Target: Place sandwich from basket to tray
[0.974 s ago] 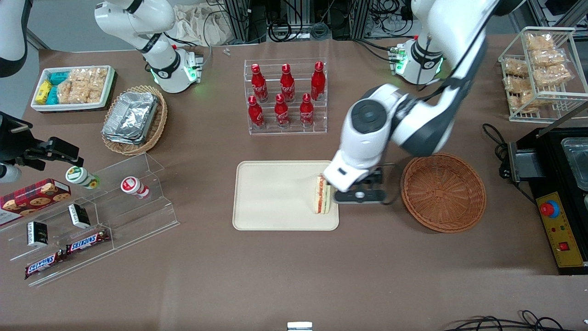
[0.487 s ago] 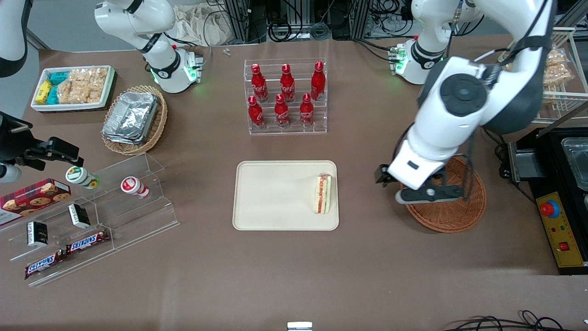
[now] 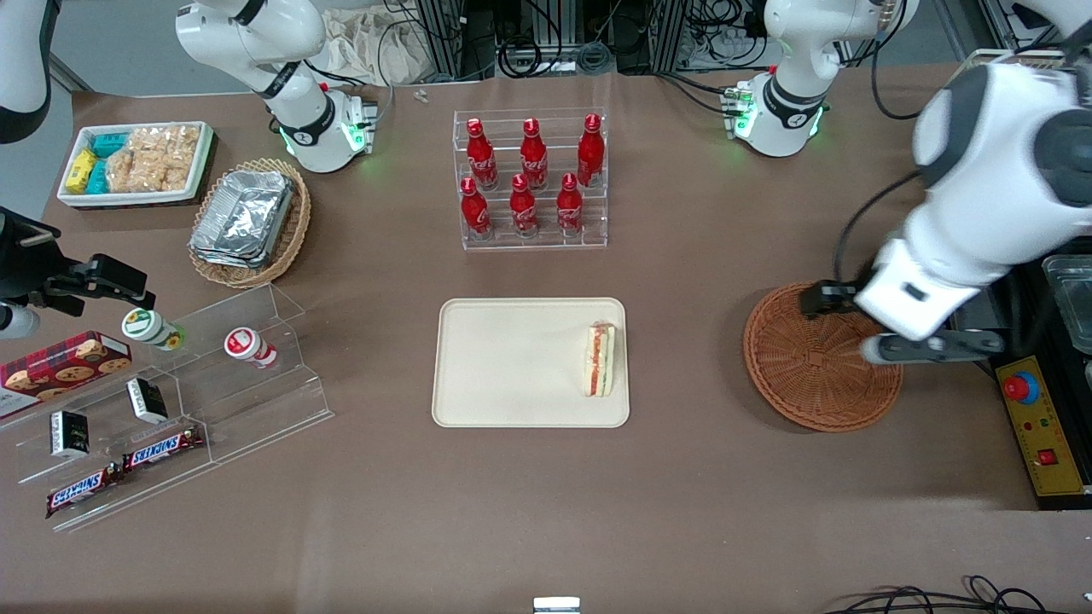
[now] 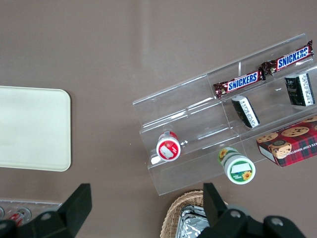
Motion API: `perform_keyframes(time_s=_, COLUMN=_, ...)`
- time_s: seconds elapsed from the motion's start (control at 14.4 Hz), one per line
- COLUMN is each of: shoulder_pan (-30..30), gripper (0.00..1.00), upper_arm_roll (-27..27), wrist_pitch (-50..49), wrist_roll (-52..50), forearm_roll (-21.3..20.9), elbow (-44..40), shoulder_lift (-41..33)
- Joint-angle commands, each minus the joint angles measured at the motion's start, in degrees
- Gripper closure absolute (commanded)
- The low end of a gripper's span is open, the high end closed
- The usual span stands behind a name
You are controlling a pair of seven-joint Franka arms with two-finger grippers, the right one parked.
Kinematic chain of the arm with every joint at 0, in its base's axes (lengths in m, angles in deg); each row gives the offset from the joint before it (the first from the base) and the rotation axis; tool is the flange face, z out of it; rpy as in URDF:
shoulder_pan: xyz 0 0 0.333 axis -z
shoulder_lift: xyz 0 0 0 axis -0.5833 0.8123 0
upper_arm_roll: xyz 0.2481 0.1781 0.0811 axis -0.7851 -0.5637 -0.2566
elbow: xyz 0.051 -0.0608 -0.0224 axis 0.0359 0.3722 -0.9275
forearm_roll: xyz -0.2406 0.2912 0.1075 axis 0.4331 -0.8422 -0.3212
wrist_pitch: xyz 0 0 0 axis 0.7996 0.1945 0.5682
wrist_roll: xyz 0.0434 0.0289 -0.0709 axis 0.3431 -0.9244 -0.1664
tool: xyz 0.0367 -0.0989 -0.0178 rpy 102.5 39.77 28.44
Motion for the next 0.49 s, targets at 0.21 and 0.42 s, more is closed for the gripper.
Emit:
perform_keyframes(time_s=0.21, shoulder_pan=4.7, gripper=0.00, upper_arm_roll=-12.4, wrist_pitch=-7.6, wrist_roll=12.8, forearm_roll=1.9, elbow=3.8, shoulder_lift=-8.9)
perform_keyframes(time_s=0.42, shoulder_pan=4.7, gripper=0.00, upper_arm_roll=-13.4, wrist_pitch=-7.7, wrist_roll=12.7, forearm_roll=0.2, elbow=6.1, shoulder_lift=-12.6)
